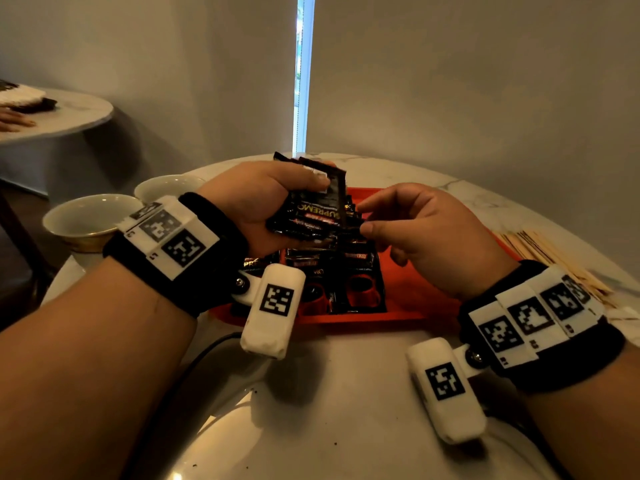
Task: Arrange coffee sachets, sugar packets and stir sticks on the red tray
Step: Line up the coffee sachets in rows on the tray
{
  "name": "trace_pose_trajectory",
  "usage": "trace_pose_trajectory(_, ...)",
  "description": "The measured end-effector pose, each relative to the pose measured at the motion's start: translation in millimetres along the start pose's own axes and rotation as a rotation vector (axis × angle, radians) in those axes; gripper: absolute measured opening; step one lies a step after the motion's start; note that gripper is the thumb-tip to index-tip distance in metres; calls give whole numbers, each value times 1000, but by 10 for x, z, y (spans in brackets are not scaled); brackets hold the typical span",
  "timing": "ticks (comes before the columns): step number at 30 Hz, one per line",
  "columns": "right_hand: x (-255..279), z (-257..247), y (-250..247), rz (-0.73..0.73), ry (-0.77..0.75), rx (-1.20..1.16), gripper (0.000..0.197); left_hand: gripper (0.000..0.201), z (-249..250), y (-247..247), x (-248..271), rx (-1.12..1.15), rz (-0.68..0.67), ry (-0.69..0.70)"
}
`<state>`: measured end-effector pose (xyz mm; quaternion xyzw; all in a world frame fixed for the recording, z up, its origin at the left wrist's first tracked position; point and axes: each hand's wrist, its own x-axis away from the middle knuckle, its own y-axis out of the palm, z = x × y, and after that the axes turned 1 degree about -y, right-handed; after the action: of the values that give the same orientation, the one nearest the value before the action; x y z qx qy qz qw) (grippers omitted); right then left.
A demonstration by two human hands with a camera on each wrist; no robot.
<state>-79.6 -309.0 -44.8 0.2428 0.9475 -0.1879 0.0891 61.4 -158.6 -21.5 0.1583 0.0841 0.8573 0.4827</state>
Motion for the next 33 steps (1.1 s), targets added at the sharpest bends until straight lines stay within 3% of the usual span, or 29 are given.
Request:
trace_pose_trajectory(5,-2,52,-13,22,-84,-21,59,43,-51,47,-48,30,11,25)
trace_pose_trajectory(8,-7,67,-28,-3,-116,-40,70,40,-79,85,-62,42,16,27)
trace_pose_trajectory(15,29,23,23,-26,-281,-92,43,43,-81,88,-49,45,-41,8)
trace_pose_trajectory(22,7,46,34,15,-266,-126,27,38,-96,104,-56,28,-76,23)
trace_pose_trajectory(27,11,49,40,41,-257,-129,23,23,-98,109,-45,36,-83,12)
trace_pose_trajectory(33,11,16,19,103,-284,-117,25,34,-75,118,-27,33,-32,-3)
